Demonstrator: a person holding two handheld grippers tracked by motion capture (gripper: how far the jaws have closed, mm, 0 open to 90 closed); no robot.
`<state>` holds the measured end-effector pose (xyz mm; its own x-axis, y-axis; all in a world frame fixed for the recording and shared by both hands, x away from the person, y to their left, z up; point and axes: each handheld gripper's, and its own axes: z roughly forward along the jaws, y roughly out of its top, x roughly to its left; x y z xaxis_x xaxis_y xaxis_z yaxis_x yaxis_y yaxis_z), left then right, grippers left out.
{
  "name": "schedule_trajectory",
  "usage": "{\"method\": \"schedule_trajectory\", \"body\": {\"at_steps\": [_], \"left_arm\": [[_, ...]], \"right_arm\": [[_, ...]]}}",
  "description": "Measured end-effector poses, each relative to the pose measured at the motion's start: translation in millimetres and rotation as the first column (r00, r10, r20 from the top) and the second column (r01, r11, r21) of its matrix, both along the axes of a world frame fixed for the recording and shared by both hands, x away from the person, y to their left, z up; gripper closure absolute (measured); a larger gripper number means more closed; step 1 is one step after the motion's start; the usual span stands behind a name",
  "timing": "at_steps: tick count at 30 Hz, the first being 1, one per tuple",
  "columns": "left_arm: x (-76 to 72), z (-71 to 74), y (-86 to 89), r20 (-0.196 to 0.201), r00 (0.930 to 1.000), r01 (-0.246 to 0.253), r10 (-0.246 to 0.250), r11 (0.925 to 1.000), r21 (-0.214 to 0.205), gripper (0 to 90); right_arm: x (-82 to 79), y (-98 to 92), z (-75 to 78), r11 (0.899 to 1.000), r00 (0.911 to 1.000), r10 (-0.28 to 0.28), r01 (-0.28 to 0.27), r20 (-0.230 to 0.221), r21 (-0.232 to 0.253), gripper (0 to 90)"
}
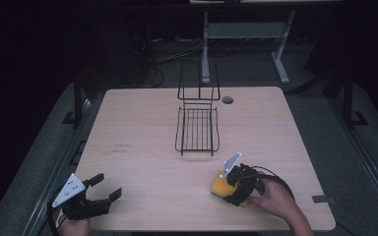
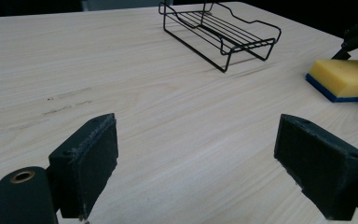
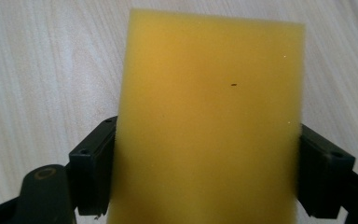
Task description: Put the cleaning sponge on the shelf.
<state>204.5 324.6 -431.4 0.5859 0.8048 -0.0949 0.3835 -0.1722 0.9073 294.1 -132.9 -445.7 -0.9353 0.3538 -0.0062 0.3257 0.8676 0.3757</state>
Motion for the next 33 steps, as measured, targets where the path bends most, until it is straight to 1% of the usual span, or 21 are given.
{"method": "schedule_trajectory", "body": {"at_steps": [6, 8, 10, 12, 17, 19, 20, 23, 25, 27, 30, 33], "left_arm": [[0.0, 0.0, -0.1, 0.000, 1.0000, 0.000, 0.000, 1.0000, 0.001, 12.8], [0.0, 0.0, -0.1, 0.000, 1.0000, 0.000, 0.000, 1.0000, 0.001, 12.8], [0.1, -0.1, 0.1, -0.001, 1.0000, 0.000, 0.000, 1.0000, 0.001, 12.8], [0.0, -0.1, 0.0, 0.000, 1.0000, -0.001, 0.001, 1.0000, -0.004, 12.8], [0.1, -0.1, 0.4, 0.001, 1.0000, 0.000, 0.000, 1.0000, -0.004, 12.8], [0.1, 0.0, 0.4, 0.002, 1.0000, 0.000, 0.000, 1.0000, -0.003, 12.8], [0.1, 0.0, 0.3, 0.002, 1.0000, 0.001, -0.001, 1.0000, -0.004, 12.9], [0.2, 0.0, 0.2, 0.002, 1.0000, 0.000, 0.000, 1.0000, -0.004, 12.8], [0.1, 0.1, 0.4, 0.002, 1.0000, 0.001, -0.001, 1.0000, -0.005, 12.8], [0.1, 0.1, 0.6, 0.002, 1.0000, 0.000, 0.000, 1.0000, -0.006, 12.8], [0.2, 0.1, 0.8, 0.001, 1.0000, 0.001, -0.001, 1.0000, -0.007, 12.8], [0.3, 0.1, 1.0, 0.003, 1.0000, 0.002, -0.002, 1.0000, -0.008, 12.8]], "right_arm": [[0.4, -1.3, 2.5, 1.000, 0.9999, 0.010, -0.009, -0.006, 0.024, 20.9], [1.7, -0.9, 3.1, 1.000, 0.9998, 0.015, -0.015, -0.010, 0.018, 21.0], [2.7, 1.0, 4.7, 1.000, 0.9997, 0.024, -0.024, -0.004, 0.003, 21.0], [4.8, 2.9, 7.3, 0.999, 0.9993, 0.038, -0.038, -0.003, 0.002, 21.0], [12.8, 6.7, 15.6, 0.999, 0.9987, 0.050, -0.050, -0.003, 0.006, 21.1], [16.0, 8.3, 19.0, 0.998, 0.9985, 0.054, -0.053, -0.010, 0.020, 21.1], [17.4, 9.3, 20.7, 0.998, 0.9985, 0.054, -0.054, -0.006, 0.021, 21.1], [21.3, 13.0, 24.7, 0.998, 0.9983, 0.058, -0.058, 0.000, 0.011, 21.1], [24.7, 15.5, 26.8, 0.997, 0.9974, 0.072, -0.072, 0.001, 0.013, 21.1], [28.6, 18.6, 29.9, 0.997, 0.9971, 0.076, -0.076, 0.004, 0.003, 21.1], [33.3, 21.1, 33.5, 0.997, 0.9968, 0.080, -0.080, 0.003, 0.007, 21.1], [38.4, 25.1, 37.2, 0.996, 0.9961, 0.088, -0.088, 0.007, -0.002, 21.1]]}}
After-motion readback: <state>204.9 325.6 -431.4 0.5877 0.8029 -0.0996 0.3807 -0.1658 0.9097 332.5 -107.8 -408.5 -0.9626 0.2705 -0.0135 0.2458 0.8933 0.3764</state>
